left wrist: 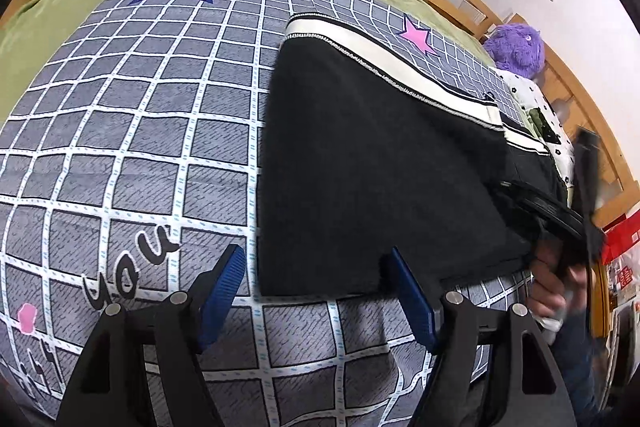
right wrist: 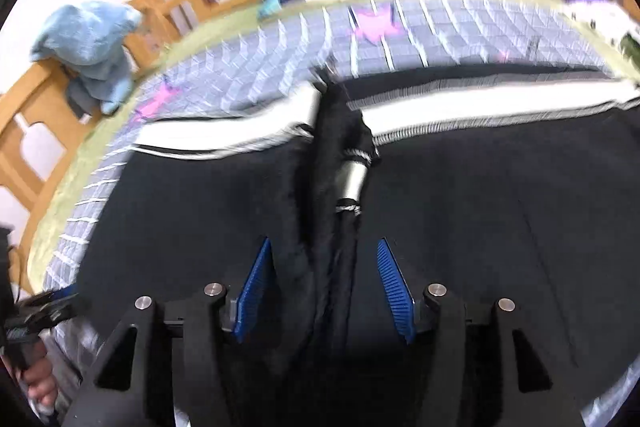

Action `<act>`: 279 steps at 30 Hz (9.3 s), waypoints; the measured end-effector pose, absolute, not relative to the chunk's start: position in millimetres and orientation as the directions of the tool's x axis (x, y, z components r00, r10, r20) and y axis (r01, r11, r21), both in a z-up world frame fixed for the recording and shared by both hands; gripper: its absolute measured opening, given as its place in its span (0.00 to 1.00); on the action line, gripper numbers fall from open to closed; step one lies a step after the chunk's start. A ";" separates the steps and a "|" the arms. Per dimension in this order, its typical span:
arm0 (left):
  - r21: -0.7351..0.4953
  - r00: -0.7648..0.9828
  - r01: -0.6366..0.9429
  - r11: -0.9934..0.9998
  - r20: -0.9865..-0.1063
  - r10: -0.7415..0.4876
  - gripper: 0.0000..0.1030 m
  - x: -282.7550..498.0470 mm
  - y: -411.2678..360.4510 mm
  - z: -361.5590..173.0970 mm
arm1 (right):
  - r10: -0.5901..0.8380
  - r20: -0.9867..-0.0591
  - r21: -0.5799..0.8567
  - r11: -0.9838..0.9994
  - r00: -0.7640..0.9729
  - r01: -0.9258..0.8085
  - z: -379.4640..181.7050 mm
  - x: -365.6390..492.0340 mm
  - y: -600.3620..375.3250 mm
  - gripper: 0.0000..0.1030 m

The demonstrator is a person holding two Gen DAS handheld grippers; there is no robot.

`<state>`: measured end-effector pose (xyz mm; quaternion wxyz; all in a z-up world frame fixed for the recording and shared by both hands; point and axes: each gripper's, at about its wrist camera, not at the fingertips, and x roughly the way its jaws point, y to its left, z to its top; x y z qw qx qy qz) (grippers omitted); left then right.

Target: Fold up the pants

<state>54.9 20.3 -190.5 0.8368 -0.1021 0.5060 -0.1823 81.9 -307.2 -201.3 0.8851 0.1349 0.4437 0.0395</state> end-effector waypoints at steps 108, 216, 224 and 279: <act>-0.223 0.506 -0.025 0.975 -0.843 -0.180 0.70 52.2 150.0 -168.9 | -0.169 -0.732 0.043 0.955 0.660 0.293 -146.9 31.3 -386.0 0.41; -0.433 0.466 0.253 0.865 -0.729 -0.501 0.50 53.7 23.4 -132.2 | 0.396 -0.676 0.518 0.855 0.621 0.019 -175.1 70.6 -258.5 0.31; -0.463 0.429 0.231 0.856 -0.741 -0.516 0.50 67.7 10.9 -129.5 | 0.325 -0.573 0.387 0.916 0.752 -0.101 -102.6 72.5 -273.9 0.14; -0.463 0.293 0.264 0.846 -0.798 -0.527 0.57 105.5 -106.4 -152.4 | 0.074 -0.719 0.165 0.984 0.691 0.066 -141.9 148.4 -489.2 0.09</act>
